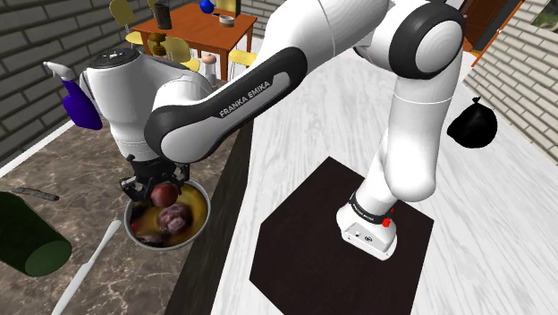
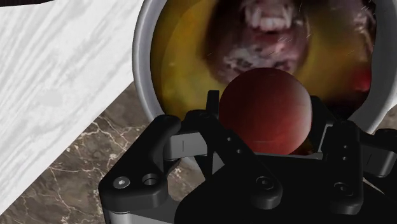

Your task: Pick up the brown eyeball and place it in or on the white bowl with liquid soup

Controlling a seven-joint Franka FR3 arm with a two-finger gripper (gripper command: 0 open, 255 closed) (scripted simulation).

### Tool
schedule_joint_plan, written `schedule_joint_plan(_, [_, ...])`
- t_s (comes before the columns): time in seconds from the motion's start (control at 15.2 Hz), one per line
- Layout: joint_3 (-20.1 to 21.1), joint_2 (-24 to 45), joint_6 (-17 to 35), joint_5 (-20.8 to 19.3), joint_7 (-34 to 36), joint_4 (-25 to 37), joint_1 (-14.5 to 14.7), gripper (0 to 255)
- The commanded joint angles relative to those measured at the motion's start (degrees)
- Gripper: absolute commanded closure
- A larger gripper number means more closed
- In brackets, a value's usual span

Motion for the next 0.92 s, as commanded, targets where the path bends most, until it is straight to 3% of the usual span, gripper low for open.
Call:
schedule_joint_plan(0.0, [0.0,0.0,0.0,0.0,0.0,0.0,0.0,255])
schedule_joint_plan(0.07, [0.0,0.0,0.0,0.0,0.0,0.0,0.0,255])
schedule_joint_plan(0.13, [0.0,0.0,0.0,0.0,0.0,0.0,0.0,0])
schedule_joint_plan(0.46, [0.0,0.0,0.0,0.0,0.0,0.0,0.0,0])
schedule_joint_plan(0.73, [0.6,-2.8,-6.4,1.6,-1.0,3.8,-0.4,0])
schedule_joint_plan(0.86, [0.6,-2.8,-6.4,1.6,-1.0,3.8,-0.4,0])
